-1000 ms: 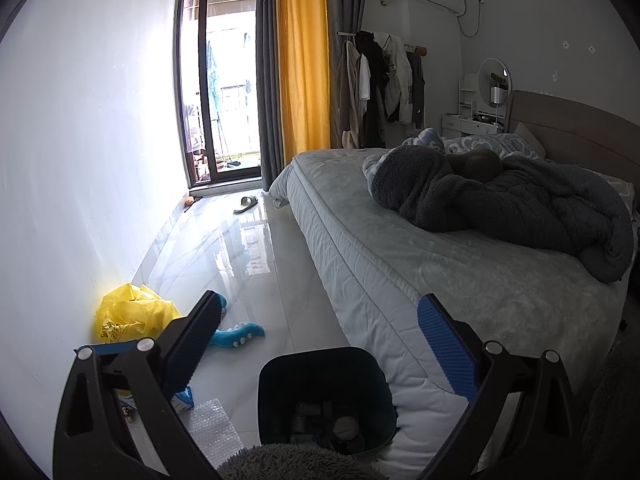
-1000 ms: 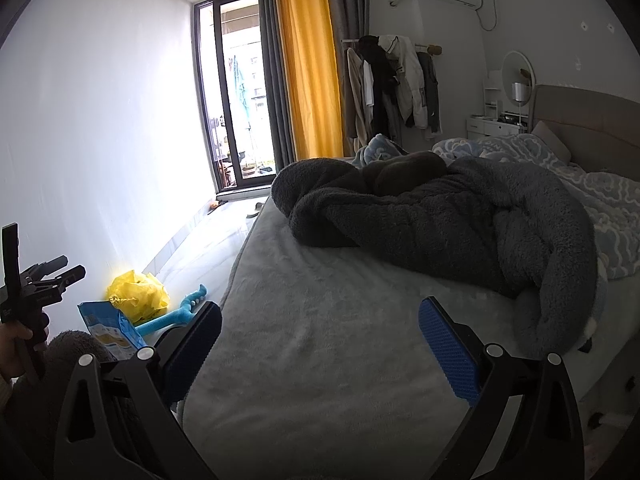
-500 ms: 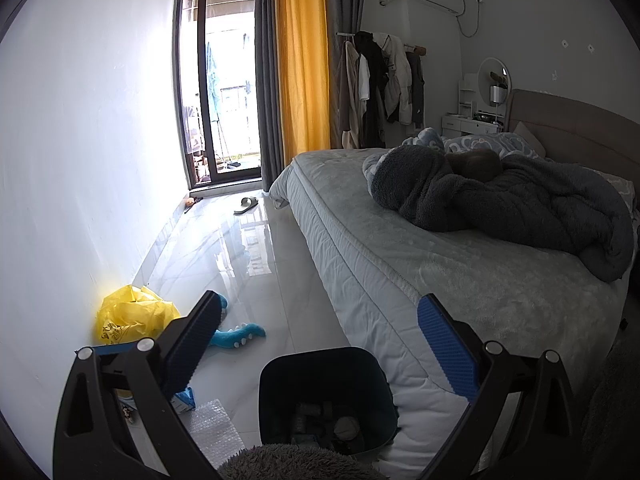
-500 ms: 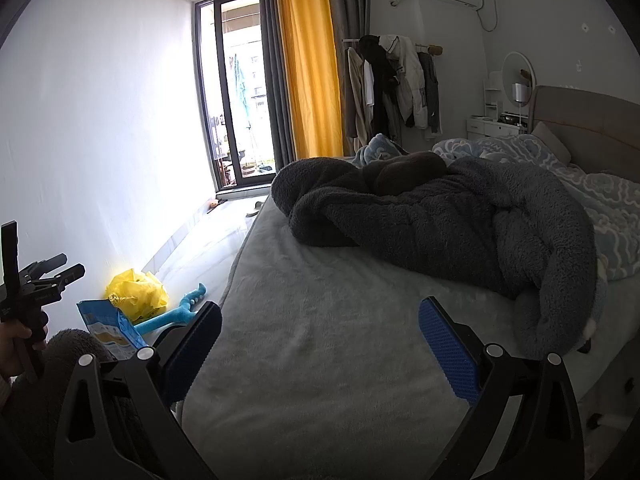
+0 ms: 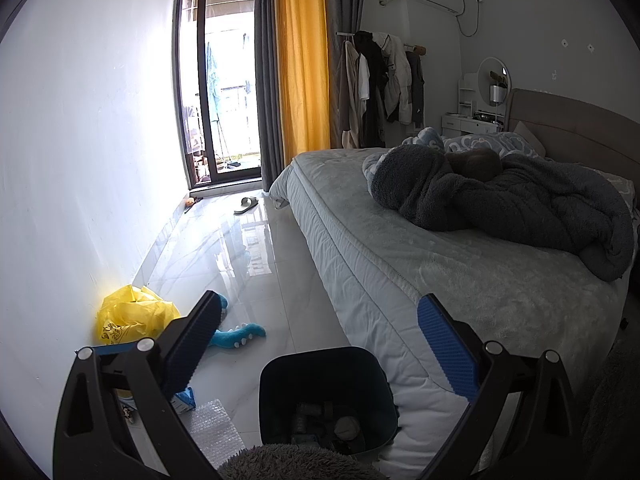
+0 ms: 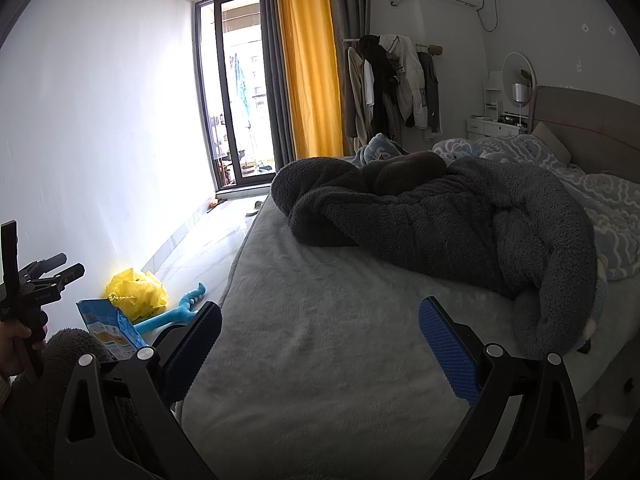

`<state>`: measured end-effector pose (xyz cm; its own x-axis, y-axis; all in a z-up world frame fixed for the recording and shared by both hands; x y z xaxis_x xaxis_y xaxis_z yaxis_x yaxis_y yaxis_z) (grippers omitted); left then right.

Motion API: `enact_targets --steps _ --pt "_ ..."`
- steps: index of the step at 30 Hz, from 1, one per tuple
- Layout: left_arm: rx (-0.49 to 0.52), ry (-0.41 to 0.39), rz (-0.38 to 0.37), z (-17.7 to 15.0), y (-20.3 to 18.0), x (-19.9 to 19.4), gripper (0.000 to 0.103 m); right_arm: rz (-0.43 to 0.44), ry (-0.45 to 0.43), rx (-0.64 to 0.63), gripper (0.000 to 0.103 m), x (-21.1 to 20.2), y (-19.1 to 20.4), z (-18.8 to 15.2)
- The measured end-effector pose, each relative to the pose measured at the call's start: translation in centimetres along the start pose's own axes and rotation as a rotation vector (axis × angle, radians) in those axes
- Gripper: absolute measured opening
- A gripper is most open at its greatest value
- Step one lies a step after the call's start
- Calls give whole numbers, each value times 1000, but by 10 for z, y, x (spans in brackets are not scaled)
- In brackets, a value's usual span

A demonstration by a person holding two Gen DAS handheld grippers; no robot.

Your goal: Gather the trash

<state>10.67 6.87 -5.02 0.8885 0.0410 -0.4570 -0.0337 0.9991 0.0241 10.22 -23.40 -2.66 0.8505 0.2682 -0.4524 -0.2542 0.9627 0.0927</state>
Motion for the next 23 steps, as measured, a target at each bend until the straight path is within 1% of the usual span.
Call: enact_targets --steps 23 --pt "-6 1 4 -3 2 0 100 1 0 -4 100 0 -1 1"
Point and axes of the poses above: each gripper's, at about its wrist camera, not at the fingertips, and x roughly the way its jaws point, y to its left, z to its top, the point moved 8 cm from there along x, roughly the way its jaws point, and after that the axes turned 4 degrees about -z, right-handed, at the moved point
